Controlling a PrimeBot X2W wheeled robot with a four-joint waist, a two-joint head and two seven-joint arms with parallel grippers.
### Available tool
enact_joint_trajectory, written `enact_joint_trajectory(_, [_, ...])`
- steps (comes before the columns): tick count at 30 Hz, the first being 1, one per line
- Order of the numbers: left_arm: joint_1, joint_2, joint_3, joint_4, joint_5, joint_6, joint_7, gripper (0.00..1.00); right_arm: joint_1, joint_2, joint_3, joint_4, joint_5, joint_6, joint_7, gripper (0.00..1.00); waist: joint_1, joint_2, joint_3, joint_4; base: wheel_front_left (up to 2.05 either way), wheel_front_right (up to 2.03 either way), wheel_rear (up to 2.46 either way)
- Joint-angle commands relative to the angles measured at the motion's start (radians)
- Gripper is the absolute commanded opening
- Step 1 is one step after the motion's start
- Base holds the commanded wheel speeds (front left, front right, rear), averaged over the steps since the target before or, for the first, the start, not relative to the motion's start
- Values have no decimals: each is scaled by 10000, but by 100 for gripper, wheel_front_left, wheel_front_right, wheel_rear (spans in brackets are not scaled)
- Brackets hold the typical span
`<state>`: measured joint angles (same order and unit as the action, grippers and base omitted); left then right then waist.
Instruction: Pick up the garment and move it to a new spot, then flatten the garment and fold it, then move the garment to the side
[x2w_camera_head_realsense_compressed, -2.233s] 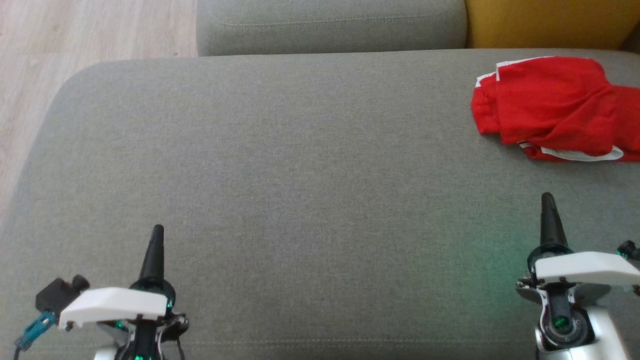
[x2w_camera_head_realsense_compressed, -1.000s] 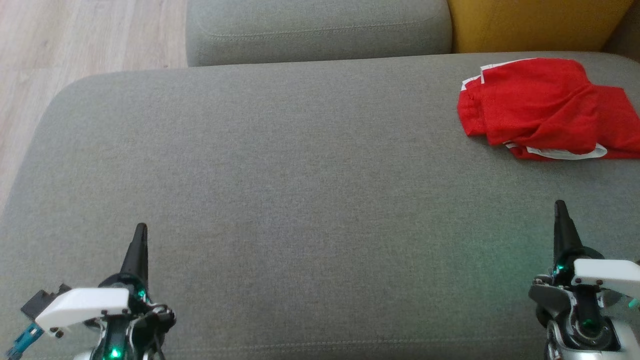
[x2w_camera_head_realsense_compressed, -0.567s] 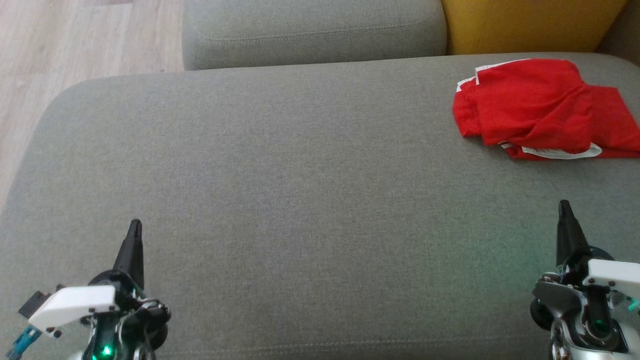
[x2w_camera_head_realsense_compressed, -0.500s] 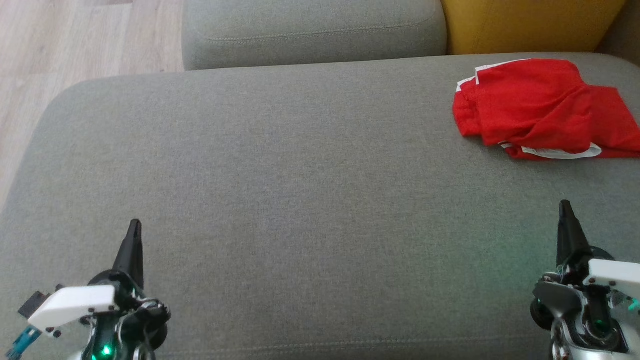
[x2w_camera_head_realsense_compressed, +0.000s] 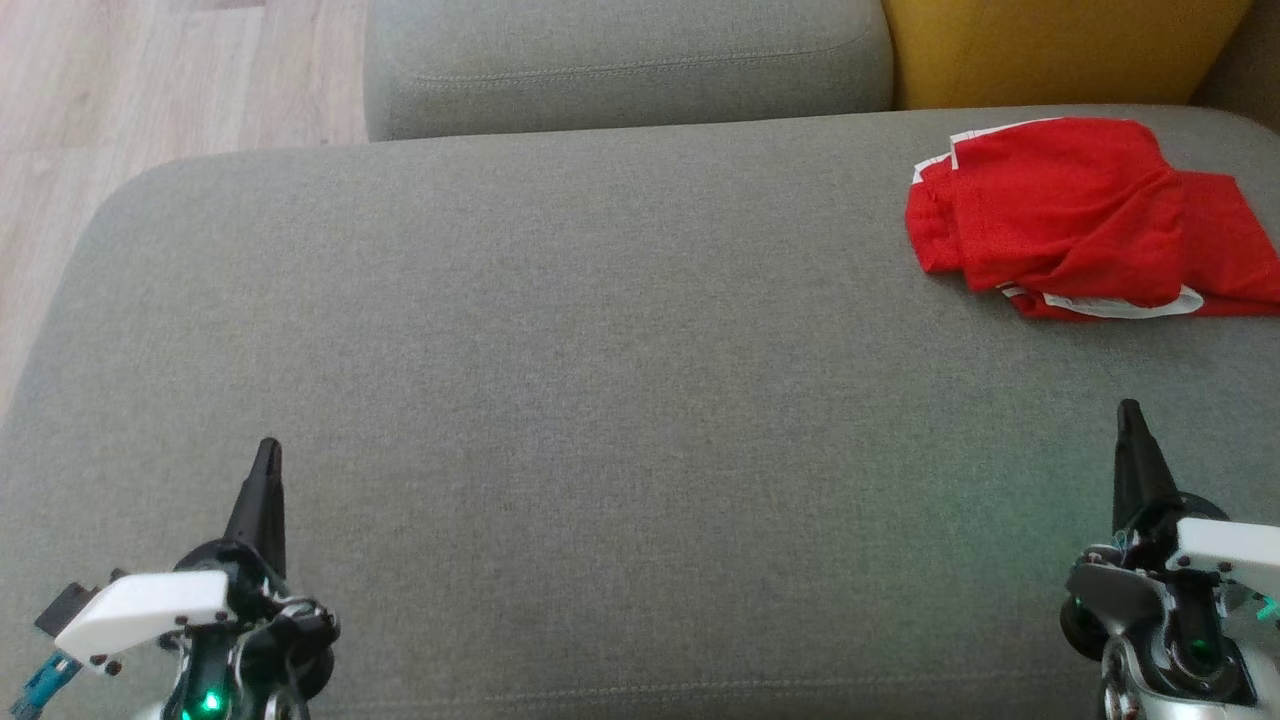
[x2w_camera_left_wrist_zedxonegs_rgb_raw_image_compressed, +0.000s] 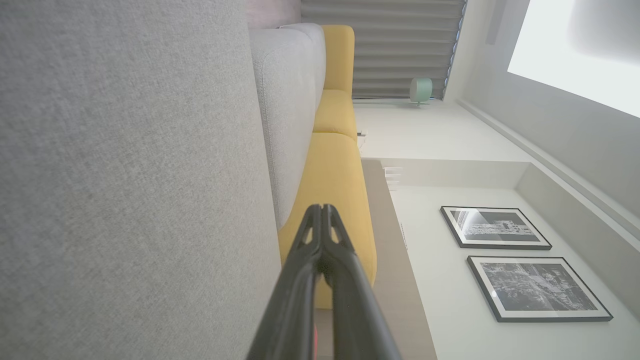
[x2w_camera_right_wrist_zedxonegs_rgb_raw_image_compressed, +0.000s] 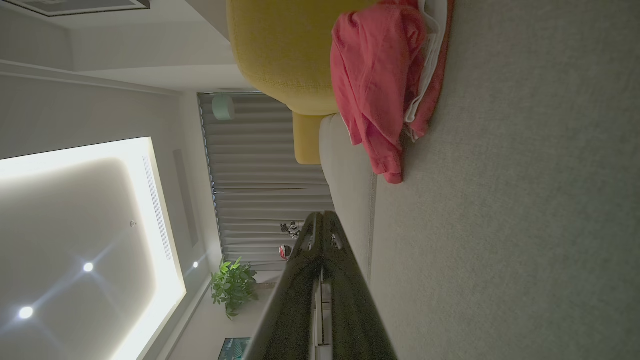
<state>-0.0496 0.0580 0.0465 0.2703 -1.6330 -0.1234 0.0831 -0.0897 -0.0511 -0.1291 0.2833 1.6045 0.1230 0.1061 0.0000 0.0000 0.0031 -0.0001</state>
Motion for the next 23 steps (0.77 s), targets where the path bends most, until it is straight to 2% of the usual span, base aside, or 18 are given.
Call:
enact_joint_trajectory(1, [-558,141,370,-264,-7,-73,58,0,-178,-26,193,-388,74,77,38,0,0,0,0,1,0,0,0])
enact_joint_trajectory(23, [-564,89,445,-261,55,-73,118,0,-180,-16,178,-387,62,77,51,0,0,0,0,1,0,0,0])
